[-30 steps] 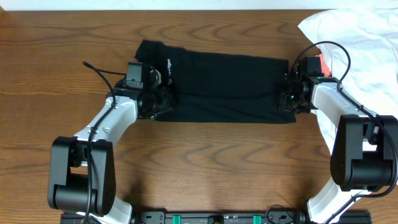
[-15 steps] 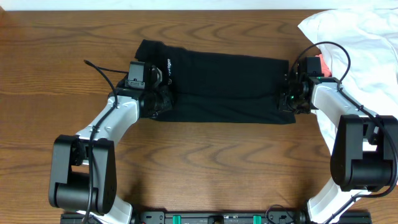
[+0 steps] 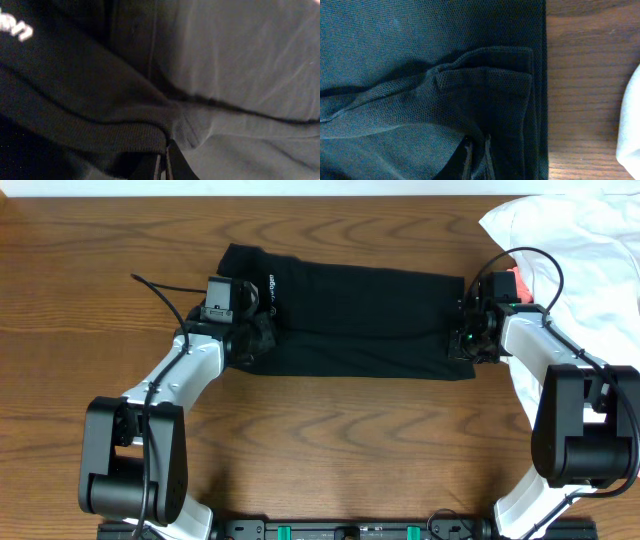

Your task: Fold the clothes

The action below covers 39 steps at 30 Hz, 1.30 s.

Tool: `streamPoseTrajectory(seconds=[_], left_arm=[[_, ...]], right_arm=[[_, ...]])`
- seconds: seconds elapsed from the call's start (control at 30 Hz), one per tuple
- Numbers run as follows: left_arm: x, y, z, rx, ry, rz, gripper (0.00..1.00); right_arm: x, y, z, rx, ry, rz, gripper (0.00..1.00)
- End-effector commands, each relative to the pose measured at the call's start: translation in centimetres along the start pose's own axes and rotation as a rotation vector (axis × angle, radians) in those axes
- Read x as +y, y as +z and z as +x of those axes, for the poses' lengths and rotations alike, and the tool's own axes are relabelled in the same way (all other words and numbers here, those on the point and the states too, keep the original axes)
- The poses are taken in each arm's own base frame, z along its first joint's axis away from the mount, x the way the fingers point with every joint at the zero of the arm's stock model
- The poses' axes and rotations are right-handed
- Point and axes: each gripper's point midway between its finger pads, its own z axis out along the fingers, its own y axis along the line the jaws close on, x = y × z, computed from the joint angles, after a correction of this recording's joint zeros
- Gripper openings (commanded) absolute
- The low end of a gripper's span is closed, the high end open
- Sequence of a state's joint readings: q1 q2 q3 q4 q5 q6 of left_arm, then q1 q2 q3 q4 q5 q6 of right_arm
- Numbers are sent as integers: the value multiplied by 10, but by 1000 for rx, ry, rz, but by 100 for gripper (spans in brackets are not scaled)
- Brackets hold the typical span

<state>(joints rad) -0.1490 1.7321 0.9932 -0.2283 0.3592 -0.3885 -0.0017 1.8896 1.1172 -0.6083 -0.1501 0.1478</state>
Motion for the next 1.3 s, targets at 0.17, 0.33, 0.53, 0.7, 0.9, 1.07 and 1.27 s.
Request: streamPoseTrajectory(seconds=[0.17,0.33,0.53,0.7,0.9,1.07,1.27], left_arm=[[-29,-18,-48,-135,41,61,6],[-44,-32,-93,-309,67,79,6],[-35,-23,-109,-381,62,40,6],[-31,-7,-94,-303,54,50,12],[-33,-13,-69,-198,97,59,12],[-17,-23,-33,-57,76,-16,12],[5,-26,5,93,27,-105,12]], right_arm=[[-3,14,26,87,-2,15,10],[-4,14,25,87,-2,15,9],[-4,14,25,87,-2,15,9],[-4,14,26,90,-2,15,9],[0,14,22,71,-50,-6,11],[10,0,-9,-7,-134,-39,13],[10,-36,-75,-181,-31,-28,23]])
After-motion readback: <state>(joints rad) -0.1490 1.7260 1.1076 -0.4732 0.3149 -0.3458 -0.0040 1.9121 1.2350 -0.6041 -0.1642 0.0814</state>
